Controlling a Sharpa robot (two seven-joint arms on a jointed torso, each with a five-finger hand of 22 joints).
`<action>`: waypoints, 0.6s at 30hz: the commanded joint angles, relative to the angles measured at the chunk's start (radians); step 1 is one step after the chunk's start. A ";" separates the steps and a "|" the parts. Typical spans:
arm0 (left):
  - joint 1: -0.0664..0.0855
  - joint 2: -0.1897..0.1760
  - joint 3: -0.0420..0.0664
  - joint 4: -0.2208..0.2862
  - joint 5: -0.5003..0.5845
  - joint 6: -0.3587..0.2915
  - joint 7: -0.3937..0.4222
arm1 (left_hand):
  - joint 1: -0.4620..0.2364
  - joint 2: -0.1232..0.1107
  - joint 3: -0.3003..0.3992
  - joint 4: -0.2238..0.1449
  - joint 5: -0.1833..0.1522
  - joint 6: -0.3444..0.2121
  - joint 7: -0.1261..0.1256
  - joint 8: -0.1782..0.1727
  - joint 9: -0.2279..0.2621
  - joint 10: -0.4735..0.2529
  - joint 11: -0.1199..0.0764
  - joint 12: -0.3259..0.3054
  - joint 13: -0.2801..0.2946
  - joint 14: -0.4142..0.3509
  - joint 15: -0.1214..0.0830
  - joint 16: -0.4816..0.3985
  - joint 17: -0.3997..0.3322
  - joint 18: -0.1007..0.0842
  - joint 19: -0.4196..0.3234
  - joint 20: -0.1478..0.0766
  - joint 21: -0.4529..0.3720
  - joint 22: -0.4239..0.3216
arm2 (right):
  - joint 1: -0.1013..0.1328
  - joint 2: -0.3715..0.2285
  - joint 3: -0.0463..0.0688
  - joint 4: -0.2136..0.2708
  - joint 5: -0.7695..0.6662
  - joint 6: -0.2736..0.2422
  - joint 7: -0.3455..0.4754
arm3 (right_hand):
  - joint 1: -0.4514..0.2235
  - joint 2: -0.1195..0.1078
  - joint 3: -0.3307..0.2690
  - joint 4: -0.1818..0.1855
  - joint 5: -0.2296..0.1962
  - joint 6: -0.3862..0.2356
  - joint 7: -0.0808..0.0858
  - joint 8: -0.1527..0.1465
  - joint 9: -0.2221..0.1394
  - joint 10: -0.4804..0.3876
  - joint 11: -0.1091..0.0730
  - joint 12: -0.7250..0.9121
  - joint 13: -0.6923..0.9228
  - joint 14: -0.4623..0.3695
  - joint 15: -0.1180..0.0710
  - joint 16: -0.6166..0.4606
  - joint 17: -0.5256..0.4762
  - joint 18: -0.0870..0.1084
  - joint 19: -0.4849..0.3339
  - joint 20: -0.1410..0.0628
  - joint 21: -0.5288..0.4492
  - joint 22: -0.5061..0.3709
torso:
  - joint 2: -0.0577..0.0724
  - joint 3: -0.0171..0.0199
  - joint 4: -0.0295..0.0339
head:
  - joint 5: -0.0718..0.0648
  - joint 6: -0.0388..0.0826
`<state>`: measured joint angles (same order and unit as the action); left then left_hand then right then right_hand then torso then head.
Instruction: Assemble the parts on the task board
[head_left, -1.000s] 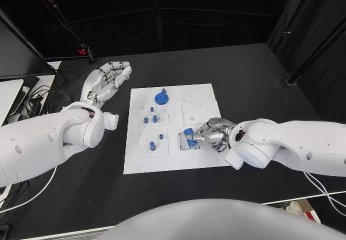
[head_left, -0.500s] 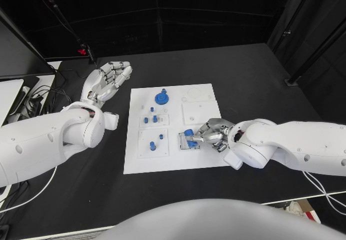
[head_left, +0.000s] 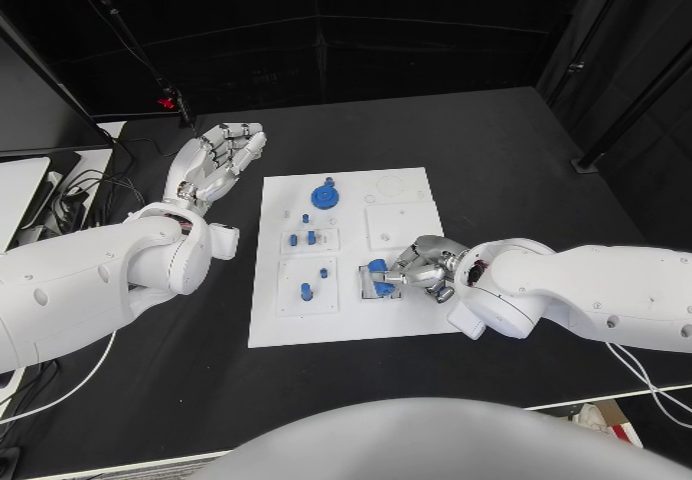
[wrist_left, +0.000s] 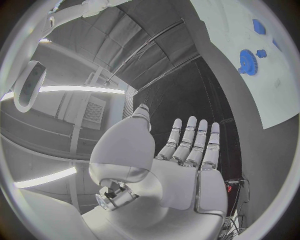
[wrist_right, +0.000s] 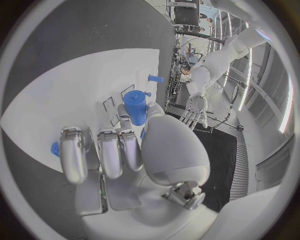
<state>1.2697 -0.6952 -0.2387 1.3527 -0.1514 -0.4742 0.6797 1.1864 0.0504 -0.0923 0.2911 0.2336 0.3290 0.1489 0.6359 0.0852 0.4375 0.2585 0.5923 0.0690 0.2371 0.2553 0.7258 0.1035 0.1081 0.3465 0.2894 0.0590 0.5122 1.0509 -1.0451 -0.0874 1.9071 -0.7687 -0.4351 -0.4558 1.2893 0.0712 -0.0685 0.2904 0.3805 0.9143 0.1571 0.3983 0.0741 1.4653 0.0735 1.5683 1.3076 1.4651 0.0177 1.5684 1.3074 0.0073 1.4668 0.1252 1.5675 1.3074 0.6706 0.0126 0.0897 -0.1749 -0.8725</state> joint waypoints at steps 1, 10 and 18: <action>0.001 0.000 0.001 0.001 0.001 0.008 0.092 | 0.002 0.011 -0.007 0.000 0.006 -0.008 0.146 0.004 -0.001 -0.008 -0.002 0.004 -0.001 -0.004 0.001 0.006 -0.001 -0.019 0.000 0.002 0.006 -0.001 | 0.001 0.001 0.001 0.002 -0.030 0.010 -0.010 | -0.007 0.002 -0.006 -0.001 -0.006 0.016 -0.016 -0.003 0.002 0.106 0.003 0.003 0.263 0.106 -0.002 0.002 0.263 -0.007 0.104 0.002 0.003 0.263 | 0.000 -0.0001 -0.0001 | -0.002 0.000; 0.001 0.000 0.001 0.000 0.001 0.009 0.092 | 0.003 0.011 -0.008 0.000 0.006 -0.008 0.146 0.004 -0.001 -0.008 -0.002 0.005 -0.001 -0.003 0.001 0.007 -0.001 -0.019 0.000 0.002 0.006 -0.001 | 0.001 0.002 0.001 -0.001 -0.072 0.021 -0.016 | -0.011 0.003 -0.014 -0.001 -0.020 0.017 -0.016 -0.006 0.003 0.106 0.003 0.003 0.263 0.106 -0.002 0.002 0.263 -0.007 0.104 0.001 0.003 0.263 | 0.000 0.0004 0.0004 | 0.000 0.000; 0.001 0.000 0.001 0.000 0.001 0.008 0.092 | 0.003 0.011 -0.008 0.000 0.006 -0.008 0.146 0.004 -0.001 -0.008 -0.002 0.005 -0.001 -0.003 0.001 0.007 -0.001 -0.019 0.000 0.002 0.006 -0.001 | 0.001 0.005 0.001 -0.002 -0.085 0.032 -0.015 | -0.011 0.003 -0.018 -0.002 -0.027 0.017 -0.016 -0.007 0.004 0.106 0.003 0.003 0.263 0.106 -0.003 0.002 0.263 -0.007 0.104 0.001 0.003 0.263 | 0.000 -0.0002 -0.0001 | 0.001 0.000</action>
<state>1.2697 -0.6955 -0.2387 1.3522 -0.1514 -0.4735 0.6797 1.1904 0.0543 -0.0923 0.2911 0.2336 0.3290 0.1489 0.6359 0.0853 0.4375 0.2585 0.5922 0.0691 0.2371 0.2553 0.7258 0.1036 0.1081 0.3466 0.2894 0.0590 0.5123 1.0509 -1.0415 -0.0874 1.9035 -0.8310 -0.4195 -0.4701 1.2852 0.0752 -0.0814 0.2890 0.3579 0.9229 0.1485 0.3937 0.0773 1.4652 0.0734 1.5683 1.3075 1.4651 0.0177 1.5683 1.3074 0.0074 1.4668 0.1252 1.5675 1.3074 0.6704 0.0127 0.0897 -0.1748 -0.8725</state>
